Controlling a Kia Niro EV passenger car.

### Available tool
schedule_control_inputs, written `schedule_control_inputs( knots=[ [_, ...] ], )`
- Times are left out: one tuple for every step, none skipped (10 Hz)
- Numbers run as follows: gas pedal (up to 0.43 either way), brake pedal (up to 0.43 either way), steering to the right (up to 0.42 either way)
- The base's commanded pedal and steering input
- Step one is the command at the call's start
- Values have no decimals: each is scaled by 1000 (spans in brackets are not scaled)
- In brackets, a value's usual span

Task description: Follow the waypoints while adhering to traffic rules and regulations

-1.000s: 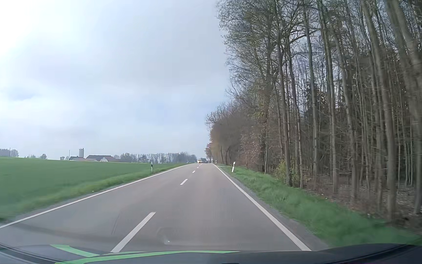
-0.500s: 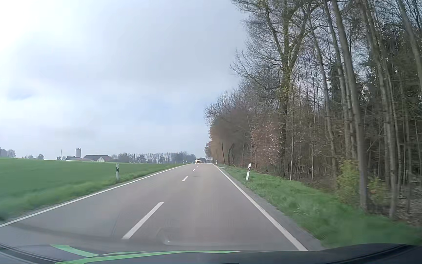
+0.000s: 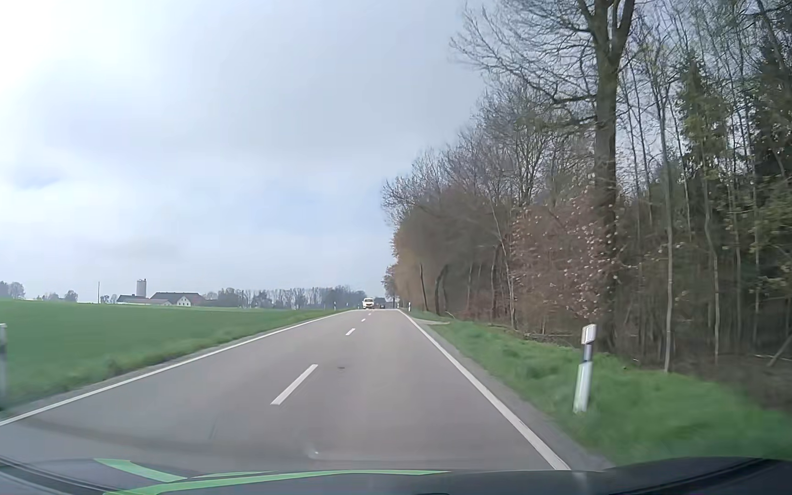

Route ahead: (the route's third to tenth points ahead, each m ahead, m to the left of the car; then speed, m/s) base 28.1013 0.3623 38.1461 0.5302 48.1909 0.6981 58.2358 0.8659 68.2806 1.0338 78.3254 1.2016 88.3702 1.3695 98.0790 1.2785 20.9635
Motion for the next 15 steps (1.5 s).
schedule_control_inputs(
  knots=[
    [260, 0, 1],
    [260, 0, 1],
    [260, 0, 1],
    [260, 0, 1],
    [260, 0, 1],
    [260, 0, 0],
    [260, 0, 0],
    [248, 0, 0],
    [248, 0, 0],
    [248, 0, -1],
    [228, 0, -1],
    [220, 0, -1],
    [209, 0, -1],
    [197, 0, -1],
    [189, 0, -1]
  ],
)
